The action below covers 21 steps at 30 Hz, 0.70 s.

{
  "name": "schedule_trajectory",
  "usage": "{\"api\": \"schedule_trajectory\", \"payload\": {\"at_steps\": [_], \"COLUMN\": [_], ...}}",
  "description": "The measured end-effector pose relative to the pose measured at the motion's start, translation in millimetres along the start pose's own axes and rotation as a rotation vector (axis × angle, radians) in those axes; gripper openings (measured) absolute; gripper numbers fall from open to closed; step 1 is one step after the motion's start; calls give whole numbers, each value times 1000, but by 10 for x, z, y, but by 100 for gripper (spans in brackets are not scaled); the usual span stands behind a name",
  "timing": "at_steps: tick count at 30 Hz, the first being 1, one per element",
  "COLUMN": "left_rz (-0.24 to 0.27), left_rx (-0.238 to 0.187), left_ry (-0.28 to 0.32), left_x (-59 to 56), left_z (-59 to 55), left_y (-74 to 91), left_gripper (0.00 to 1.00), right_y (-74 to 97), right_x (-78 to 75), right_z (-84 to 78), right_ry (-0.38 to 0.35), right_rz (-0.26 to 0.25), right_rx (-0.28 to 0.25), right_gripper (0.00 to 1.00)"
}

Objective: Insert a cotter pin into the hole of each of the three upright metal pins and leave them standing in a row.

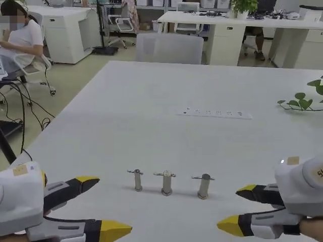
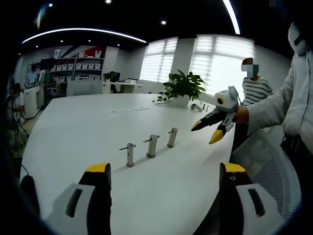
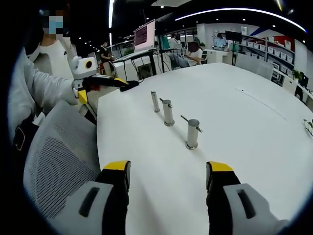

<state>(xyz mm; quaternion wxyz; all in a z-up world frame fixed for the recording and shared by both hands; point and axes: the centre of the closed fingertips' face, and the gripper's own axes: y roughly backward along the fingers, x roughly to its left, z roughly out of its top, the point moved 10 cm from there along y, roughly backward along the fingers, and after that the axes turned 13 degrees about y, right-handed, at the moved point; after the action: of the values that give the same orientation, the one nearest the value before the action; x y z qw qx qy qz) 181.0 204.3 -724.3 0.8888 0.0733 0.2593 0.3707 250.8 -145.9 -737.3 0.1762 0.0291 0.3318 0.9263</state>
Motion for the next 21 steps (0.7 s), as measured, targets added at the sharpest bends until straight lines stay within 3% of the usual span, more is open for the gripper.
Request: {"api": "schedule_trajectory", "payload": {"at_steps": [10, 21], "left_rz": [35, 62], "left_rx": [-28, -64], "left_ry": [-13, 9], "left_x": [-65, -112], "left_z": [5, -8], "left_y": [69, 73], "left_gripper": [93, 93], "right_y": [182, 315], "right_x": [176, 307], "right_z": [130, 141], "right_ry": [64, 22], "right_rz": [-69, -93], "right_rx": [-46, -78], "right_gripper": [71, 75]}}
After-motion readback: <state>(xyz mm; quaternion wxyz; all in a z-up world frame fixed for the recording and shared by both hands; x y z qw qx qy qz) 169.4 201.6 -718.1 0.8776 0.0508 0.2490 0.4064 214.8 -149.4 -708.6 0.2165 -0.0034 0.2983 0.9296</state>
